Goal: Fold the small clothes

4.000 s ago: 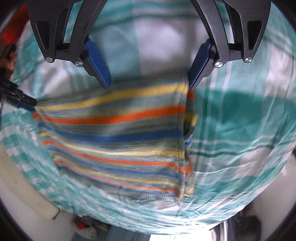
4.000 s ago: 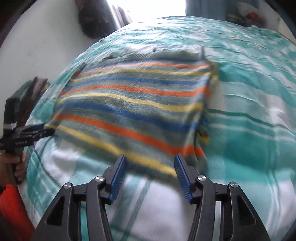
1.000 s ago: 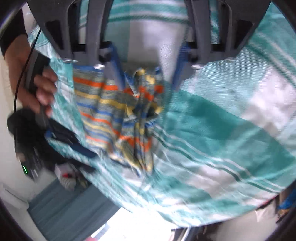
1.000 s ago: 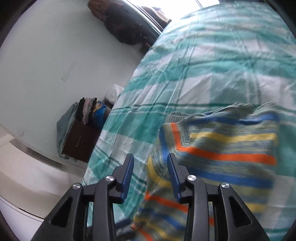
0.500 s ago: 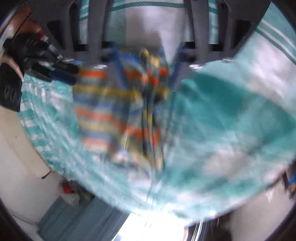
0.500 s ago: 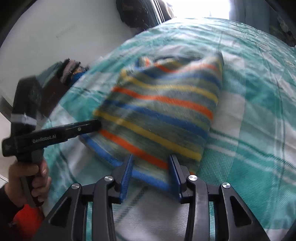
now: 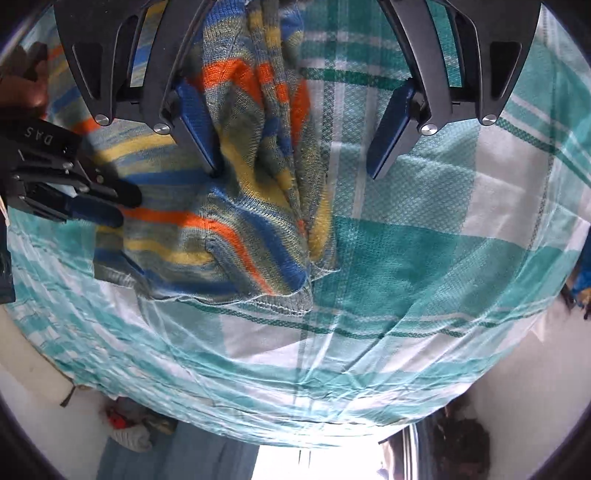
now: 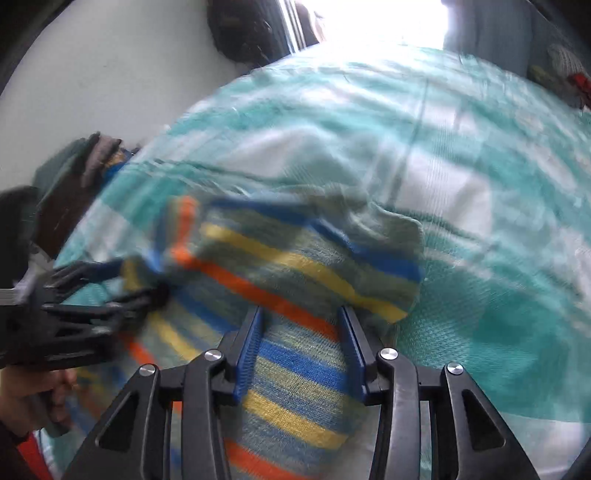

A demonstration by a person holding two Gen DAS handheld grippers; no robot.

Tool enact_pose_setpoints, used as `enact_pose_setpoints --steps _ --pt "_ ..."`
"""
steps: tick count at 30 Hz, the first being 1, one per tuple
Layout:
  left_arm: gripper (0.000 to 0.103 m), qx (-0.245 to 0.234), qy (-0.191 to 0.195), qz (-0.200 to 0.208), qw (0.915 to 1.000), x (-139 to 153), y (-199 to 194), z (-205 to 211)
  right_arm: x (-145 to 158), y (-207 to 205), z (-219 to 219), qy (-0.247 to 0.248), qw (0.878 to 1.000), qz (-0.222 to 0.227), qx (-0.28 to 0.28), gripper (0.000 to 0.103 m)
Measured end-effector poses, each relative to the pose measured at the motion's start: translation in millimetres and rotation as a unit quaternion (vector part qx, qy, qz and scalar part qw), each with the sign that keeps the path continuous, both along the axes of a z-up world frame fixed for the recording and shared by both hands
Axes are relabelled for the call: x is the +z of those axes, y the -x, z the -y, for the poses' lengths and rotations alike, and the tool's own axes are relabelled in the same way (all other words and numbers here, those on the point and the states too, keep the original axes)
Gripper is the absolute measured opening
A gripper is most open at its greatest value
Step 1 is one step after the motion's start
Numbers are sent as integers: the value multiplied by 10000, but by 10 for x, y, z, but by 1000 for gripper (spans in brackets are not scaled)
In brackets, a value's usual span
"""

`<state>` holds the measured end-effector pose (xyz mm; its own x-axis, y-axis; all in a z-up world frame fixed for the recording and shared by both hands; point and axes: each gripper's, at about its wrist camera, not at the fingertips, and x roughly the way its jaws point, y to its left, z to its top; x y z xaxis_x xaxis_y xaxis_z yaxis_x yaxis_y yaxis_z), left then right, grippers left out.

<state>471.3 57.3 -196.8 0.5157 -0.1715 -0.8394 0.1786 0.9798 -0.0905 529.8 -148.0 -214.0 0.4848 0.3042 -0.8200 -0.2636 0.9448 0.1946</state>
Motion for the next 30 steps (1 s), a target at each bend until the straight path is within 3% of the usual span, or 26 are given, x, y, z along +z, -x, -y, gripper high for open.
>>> enact_pose_setpoints --steps 6,17,20,23,26,30 --pt "84 -18 74 46 10000 -14 -18 -15 -46 85 22 -162 9992 332 -155 46" --pt "85 -51 40 -30 10000 -11 -49 -13 -33 88 11 -117 9993 335 -152 47" --pt "85 -44 221 -96 9997 76 16 -106 70 114 -7 60 9996 243 -151 47" --pt "84 -94 289 -30 9995 199 248 -242 310 345 16 48 9987 441 -239 47" --pt "84 -265 409 -139 9987 222 612 -354 516 798 -27 -25 9982 594 32 47" --pt "83 -241 469 -523 9972 47 1032 -448 389 1528 -175 -167 9985 264 446 48"
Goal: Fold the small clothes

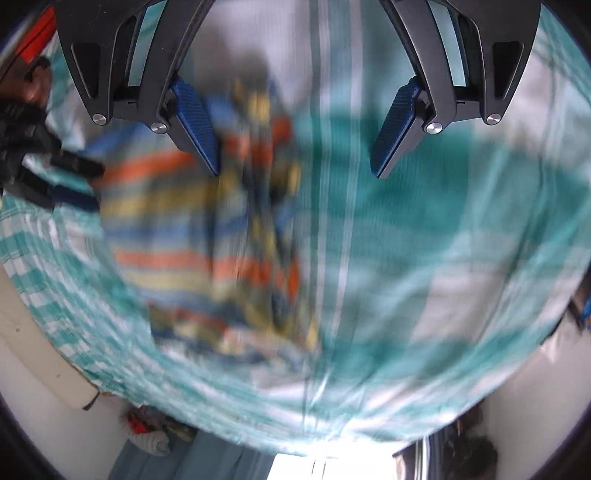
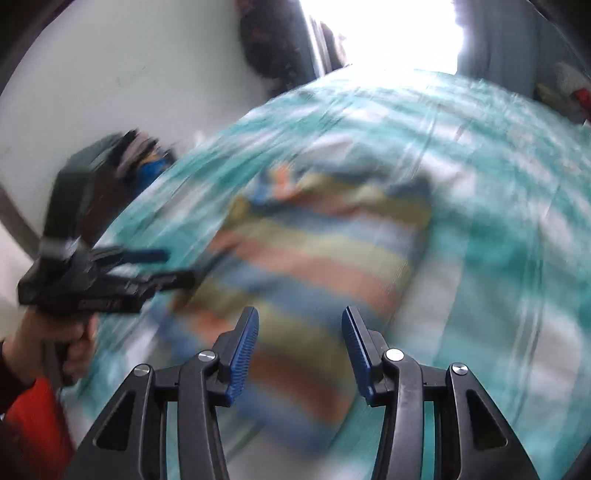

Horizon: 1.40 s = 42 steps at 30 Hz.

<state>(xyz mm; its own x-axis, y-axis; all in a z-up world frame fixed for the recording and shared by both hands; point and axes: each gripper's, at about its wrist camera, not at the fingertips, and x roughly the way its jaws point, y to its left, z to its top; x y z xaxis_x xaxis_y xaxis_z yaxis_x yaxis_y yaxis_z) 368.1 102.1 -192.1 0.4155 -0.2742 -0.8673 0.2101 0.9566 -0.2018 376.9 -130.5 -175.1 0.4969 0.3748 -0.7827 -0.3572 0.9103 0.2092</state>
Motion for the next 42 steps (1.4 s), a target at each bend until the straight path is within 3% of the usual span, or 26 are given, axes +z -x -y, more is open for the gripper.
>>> enact_pose_setpoints --steps 3,5,7,11,14,18,20,22,28,31,33,35,36,37,39,42 --pt "84 129 37 -26 9999 -82 213 -57 -314 335 -67 301 9991 -288 -93 49" --pt "83 194 55 -20 9998 -12 306 -80 -257 487 -57 292 9991 -139 -282 50" --pt "84 234 219 -22 9995 74 397 -123 -148 611 6 -43 9986 -264 -461 63" --pt "86 110 936 197 9954 256 478 -238 -16 898 194 -547 9957 -241 -705 69" --pt "93 63 1351 301 9904 351 260 -244 61 920 320 -739 9949 -138 -676 69" --pt "93 -147 1736 -101 9847 127 -242 -74 100 499 745 -1463 9835 -131 -1057 75" --pt "92 -212 1866 -425 9813 -89 -419 -30 10 228 887 -1718 9777 -328 -1159 76" --pt "92 -283 1969 -447 9790 -216 -526 15 -157 -92 1011 -2140 9682 -636 -1130 76" --pt "93 -661 2376 -481 9679 -241 -495 81 -549 -861 1007 -3093 9418 -1099 -730 75" --pt "93 -1009 2467 -509 9625 -265 -428 186 -639 -1208 873 -3625 9212 -1353 -411 73" --pt "91 -1020 2456 -529 9625 -294 -441 233 -671 -1363 768 -3631 9201 -1423 -359 69" --pt "70 -874 2436 -551 9643 -318 -460 263 -680 -1480 674 -3542 9231 -1456 -357 62" --pt "40 -760 2344 -580 9674 -336 -473 278 -666 -1515 616 -3379 9289 -1478 -342 46" --pt "26 -660 2349 -652 9676 -368 -488 282 -653 -1516 568 -3193 9353 -1491 -317 25" --pt "16 -524 2559 -717 9626 -360 -476 231 -553 -1508 486 -2777 9510 -1321 -327 23" --pt "14 -574 2418 -420 9677 -134 -367 237 -265 -1362 408 -2697 9582 -910 -304 22"
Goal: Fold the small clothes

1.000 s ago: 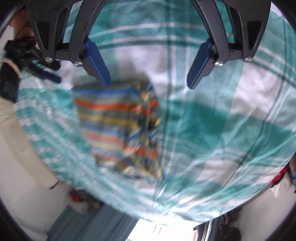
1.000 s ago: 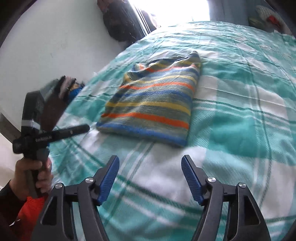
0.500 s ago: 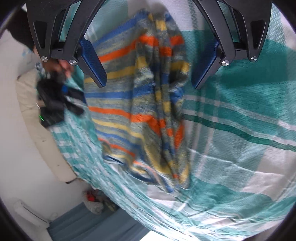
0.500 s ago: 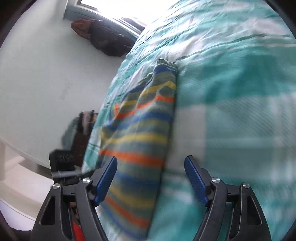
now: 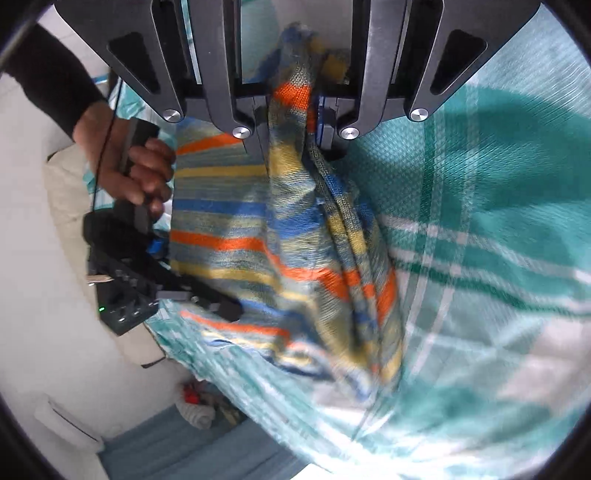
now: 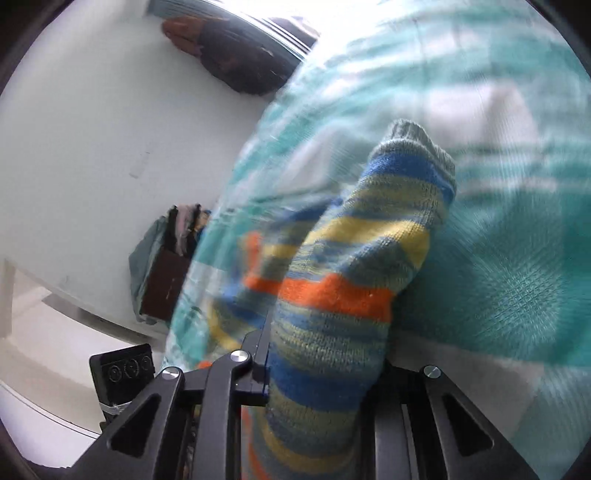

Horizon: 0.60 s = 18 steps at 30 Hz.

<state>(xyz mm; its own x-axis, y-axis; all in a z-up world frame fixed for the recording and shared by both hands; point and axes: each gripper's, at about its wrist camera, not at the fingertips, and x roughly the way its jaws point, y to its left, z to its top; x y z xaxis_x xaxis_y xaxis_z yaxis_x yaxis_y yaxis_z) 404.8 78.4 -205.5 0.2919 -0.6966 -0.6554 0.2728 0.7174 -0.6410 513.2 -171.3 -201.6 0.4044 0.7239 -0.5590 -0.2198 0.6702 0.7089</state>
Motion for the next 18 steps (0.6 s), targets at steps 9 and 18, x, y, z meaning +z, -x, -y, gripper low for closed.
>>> enact_pose_setpoints --steps 9,18 --pt "14 51 149 1016 9947 1135 432 -378 1302 466 -429 -217 9918 1156 495 22" --pt "68 193 -795 222 9964 448 533 -507 1020 454 -638 -57 9987 366 349 60"
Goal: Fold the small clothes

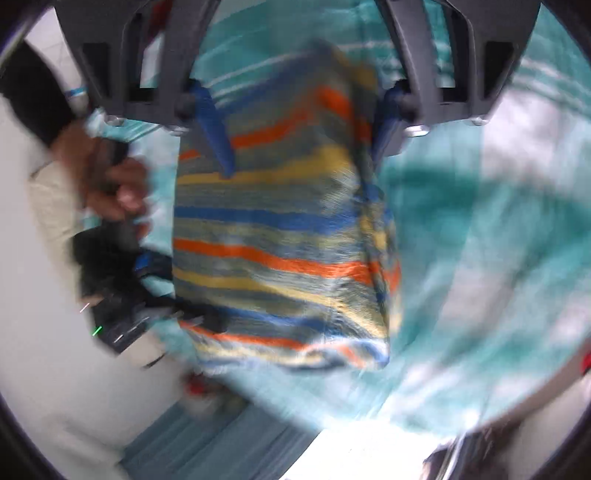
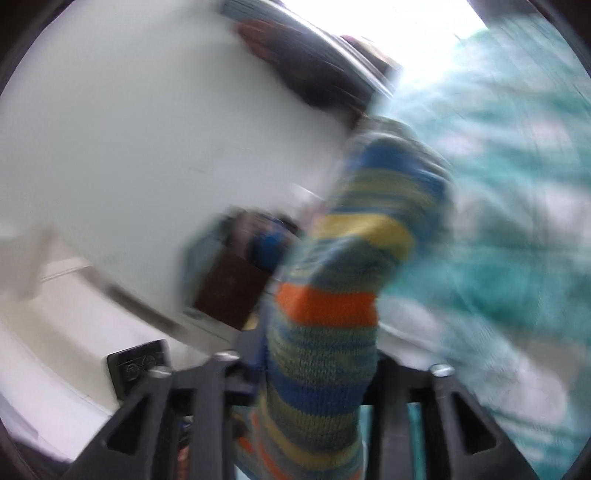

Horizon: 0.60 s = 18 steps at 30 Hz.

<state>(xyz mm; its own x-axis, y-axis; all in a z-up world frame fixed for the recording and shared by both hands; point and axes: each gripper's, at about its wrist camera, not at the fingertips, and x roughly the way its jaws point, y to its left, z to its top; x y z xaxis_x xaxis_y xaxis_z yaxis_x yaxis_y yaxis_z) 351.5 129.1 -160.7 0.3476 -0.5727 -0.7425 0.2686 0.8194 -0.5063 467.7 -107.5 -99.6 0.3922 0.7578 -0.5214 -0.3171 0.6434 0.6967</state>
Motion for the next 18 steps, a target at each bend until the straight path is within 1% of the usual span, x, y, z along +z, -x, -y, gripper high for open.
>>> enact_pose_setpoints --steps 1,2,3,5,6,7,8,9,11,12,14,15,18 --pt "60 35 -434 -195 9989 -207 77 49 -236 18 31 639 9968 -418 -255 84" --pt "58 65 -706 -265 9971 -298 170 73 -394 104 96 1133 9904 -666 -426 85" --pt "59 87 -783 -208 9967 -311 298 65 -476 272 166 1664 9818 -720 -566 85" --pt "71 244 -924 204 9952 -138 631 19 -418 580 215 2103 9745 -503 -600 87" --pt "85 330 -1064 418 9929 -11 778 12 -317 852 229 2343 9697 -283 -627 94" --pt "94 409 -1226 715 9890 149 955 23 -258 1003 238 2490 9662 -161 -646 103" --pt "96 440 -1377 962 9848 266 1086 52 -153 1167 231 2656 9619 -24 -651 103" --pt "98 460 -1552 1188 9796 394 1231 109 -78 1479 231 2835 9567 87 -656 103" --pt "98 536 -1924 1480 9686 602 1441 216 37 1906 346 3144 9464 124 -727 103" --pt "99 582 -2013 1524 9658 678 1530 244 113 2146 273 3303 9404 157 -796 103" --pt "99 699 -2028 1339 9675 757 1669 265 164 2467 213 3412 9351 169 -945 103" --pt "99 737 -1970 1209 9701 774 1736 245 191 2692 149 3434 9330 144 -1071 103" --pt "100 837 -1728 681 9790 741 1930 194 289 3095 -40 3366 9326 182 -1293 103"
